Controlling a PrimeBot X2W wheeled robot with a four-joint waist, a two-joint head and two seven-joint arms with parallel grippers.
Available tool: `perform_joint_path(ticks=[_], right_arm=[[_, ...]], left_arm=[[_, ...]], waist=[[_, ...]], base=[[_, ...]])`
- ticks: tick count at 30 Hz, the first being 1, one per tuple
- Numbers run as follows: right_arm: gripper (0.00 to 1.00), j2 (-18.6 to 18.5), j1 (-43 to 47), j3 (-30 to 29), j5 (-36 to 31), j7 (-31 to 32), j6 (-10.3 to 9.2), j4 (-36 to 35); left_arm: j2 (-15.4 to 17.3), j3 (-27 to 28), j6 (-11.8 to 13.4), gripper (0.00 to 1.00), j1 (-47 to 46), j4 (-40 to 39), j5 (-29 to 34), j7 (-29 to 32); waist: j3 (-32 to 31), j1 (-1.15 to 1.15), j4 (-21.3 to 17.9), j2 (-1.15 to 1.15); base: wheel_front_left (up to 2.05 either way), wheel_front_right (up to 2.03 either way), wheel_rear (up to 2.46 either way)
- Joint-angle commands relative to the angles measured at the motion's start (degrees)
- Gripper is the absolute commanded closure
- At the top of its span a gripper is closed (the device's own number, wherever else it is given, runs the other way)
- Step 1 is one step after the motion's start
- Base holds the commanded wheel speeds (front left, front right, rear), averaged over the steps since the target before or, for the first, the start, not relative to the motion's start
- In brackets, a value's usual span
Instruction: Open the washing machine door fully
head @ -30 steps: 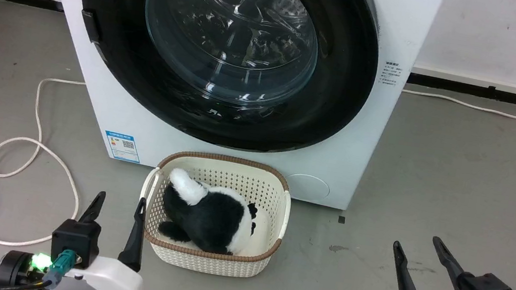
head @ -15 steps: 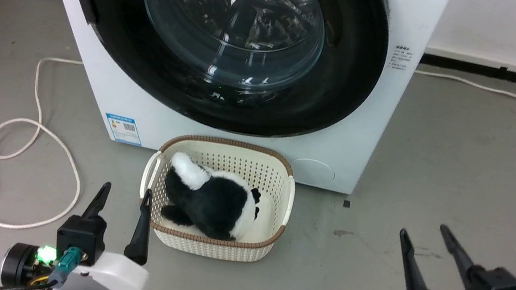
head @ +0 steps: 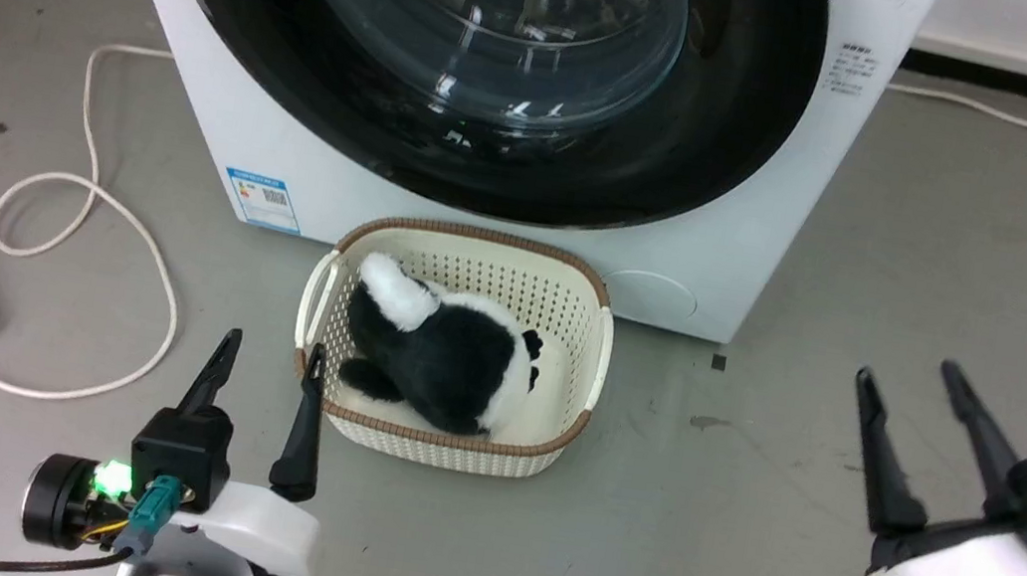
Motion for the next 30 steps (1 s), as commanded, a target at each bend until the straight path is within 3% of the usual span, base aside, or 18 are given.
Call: perform_joint_path(ticks=[1, 2, 3, 18, 30], right_arm=[[0.0, -0.6, -1.9, -0.3, 1.5, -0.3, -0.02, -0.1], [0.65, -0.7, -2.5, -0.5, 2.2, -0.1, -0.02, 0.0], [1.0, -0.8, -3.1, -0.7, 3.0, 0.1, -0.02, 0.0], [1.0, 0.5, -13.9, -7.0, 16.6, 5.5, -0.02, 4.2], [1.0, 1.8, -27.2, -12.8, 26.9, 15.6, -0.03, 11.8]], left_arm=[[0.0, -0.4, 0.6, 0.0, -1.1, -0.4, 0.0, -0.7], [0.0, -0.5, 0.7, 0.0, -1.3, -0.4, 0.0, -0.8], [0.0, -0.7, 0.8, 0.0, -1.4, -0.5, 0.0, -0.9], [0.1, -2.3, 2.3, 0.0, -3.5, -0.9, 0.0, -2.6], [0.2, -3.4, 3.8, 0.0, -5.7, -1.5, 0.1, -4.2]], waist=[[0.7, -0.01, 0.3, 0.0], [1.0, -0.01, 0.4, 0.0], [1.3, -0.01, 0.5, 0.0], [5.7, -0.01, 1.8, 0.0], [10.3, -0.01, 3.2, 0.0]], base=[[0.0, 0.0, 0.0], [0.0, 0.0, 0.0], [0.0, 0.0, 0.0], [0.0, 0.0, 0.0], [0.0, 0.0, 0.0]])
